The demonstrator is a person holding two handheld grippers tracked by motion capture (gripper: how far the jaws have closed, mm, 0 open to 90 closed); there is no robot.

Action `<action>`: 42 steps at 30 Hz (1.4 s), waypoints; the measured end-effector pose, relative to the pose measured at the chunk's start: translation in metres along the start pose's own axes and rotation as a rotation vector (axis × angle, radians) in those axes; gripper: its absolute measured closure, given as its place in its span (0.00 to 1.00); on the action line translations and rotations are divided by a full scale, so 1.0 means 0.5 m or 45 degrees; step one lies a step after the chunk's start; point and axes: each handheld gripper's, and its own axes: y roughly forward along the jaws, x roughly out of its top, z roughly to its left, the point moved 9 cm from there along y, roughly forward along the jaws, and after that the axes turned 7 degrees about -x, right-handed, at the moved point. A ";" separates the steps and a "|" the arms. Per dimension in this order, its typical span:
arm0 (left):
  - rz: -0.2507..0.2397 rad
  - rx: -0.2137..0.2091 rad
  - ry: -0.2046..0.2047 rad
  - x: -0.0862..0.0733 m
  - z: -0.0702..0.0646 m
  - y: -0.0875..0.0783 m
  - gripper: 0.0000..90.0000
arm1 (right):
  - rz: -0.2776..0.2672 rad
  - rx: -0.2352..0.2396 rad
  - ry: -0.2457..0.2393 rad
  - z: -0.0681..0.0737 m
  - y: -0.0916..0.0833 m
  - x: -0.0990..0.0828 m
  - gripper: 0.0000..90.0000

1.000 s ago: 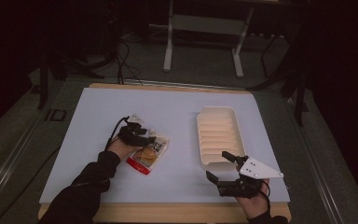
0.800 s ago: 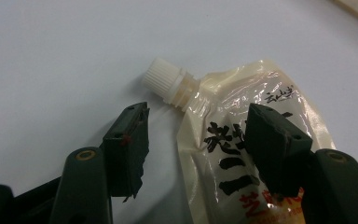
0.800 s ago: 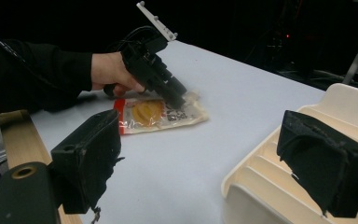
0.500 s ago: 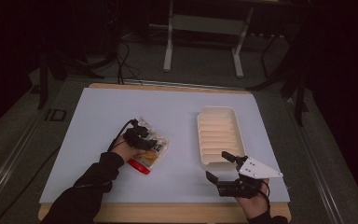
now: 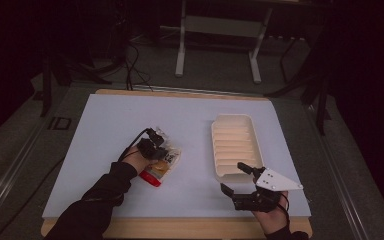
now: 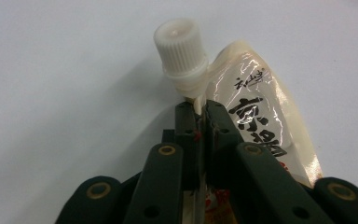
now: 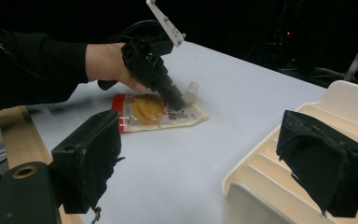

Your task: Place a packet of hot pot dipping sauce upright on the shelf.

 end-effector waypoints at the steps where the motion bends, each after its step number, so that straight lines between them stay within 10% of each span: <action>1: -0.002 0.001 -0.002 0.001 -0.001 -0.001 0.96 | 0.000 -0.001 0.001 0.000 0.000 0.000 0.15; 28: -0.298 -0.137 0.084 0.027 -0.077 -0.128 0.98 | -0.085 0.050 0.009 0.003 -0.017 0.017 0.13; 37: -0.400 -0.205 0.147 0.027 -0.119 -0.165 0.98 | -0.115 -0.034 -0.129 -0.003 -0.019 0.028 0.15; 42: -0.489 -0.249 0.142 0.027 -0.132 -0.185 0.98 | -0.140 -0.043 -0.093 -0.011 -0.027 0.041 0.16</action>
